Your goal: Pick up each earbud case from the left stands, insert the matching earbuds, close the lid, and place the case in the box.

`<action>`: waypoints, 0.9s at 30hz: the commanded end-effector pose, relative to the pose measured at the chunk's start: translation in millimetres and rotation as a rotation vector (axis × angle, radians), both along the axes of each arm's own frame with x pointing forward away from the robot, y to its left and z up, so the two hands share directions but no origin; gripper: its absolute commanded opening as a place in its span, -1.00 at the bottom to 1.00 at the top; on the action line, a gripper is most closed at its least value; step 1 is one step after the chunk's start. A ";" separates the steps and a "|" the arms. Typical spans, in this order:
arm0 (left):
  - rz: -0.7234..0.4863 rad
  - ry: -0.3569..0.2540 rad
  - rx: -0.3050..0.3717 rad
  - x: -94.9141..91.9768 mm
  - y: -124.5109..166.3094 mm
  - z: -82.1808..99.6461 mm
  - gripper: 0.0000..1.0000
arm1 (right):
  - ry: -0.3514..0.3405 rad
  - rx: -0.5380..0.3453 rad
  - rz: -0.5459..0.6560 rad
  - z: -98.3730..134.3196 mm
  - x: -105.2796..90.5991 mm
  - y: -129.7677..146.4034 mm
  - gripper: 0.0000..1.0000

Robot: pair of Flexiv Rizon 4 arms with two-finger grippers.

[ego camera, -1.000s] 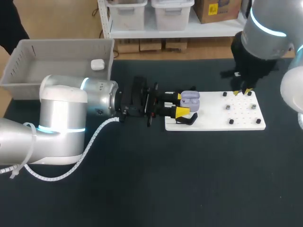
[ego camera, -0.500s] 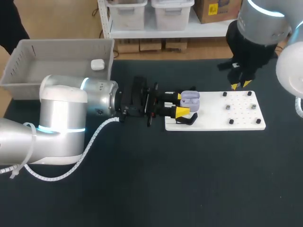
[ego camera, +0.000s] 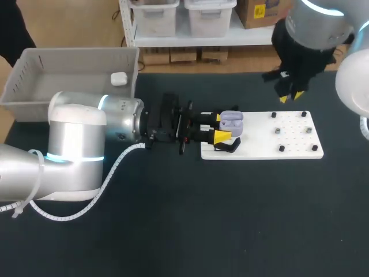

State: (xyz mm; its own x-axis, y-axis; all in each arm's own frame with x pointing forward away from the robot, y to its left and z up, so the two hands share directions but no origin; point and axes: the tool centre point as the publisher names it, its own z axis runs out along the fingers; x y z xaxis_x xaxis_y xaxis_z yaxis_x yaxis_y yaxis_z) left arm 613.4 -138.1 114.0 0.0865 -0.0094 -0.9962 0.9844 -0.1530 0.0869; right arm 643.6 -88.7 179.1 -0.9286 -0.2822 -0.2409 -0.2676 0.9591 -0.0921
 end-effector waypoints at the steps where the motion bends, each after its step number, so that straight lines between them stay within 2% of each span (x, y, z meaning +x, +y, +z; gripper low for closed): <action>1: 0.002 -0.001 -0.001 -0.2 0.0 -0.4 -1.00 | -0.011 -0.030 0.007 25.6 -14.5 14.7 -1.00; 6: 0.002 -0.001 -0.001 -0.2 0.0 -0.4 -1.00 | -0.015 -0.034 0.035 45.2 -24.7 34.8 -1.00; 11: 0.002 -0.001 -0.001 -0.2 0.0 -0.4 -1.00 | 0.004 -0.023 0.071 53.0 -31.9 54.9 -1.00; 18: 0.002 -0.001 -0.001 -0.2 0.0 -0.4 -1.00 | 0.047 -0.018 0.139 50.1 -37.6 86.9 -1.00; 27: 0.002 -0.001 -0.001 -0.2 0.0 -0.4 -1.00 | 0.097 -0.010 0.183 31.5 -44.5 115.0 -1.00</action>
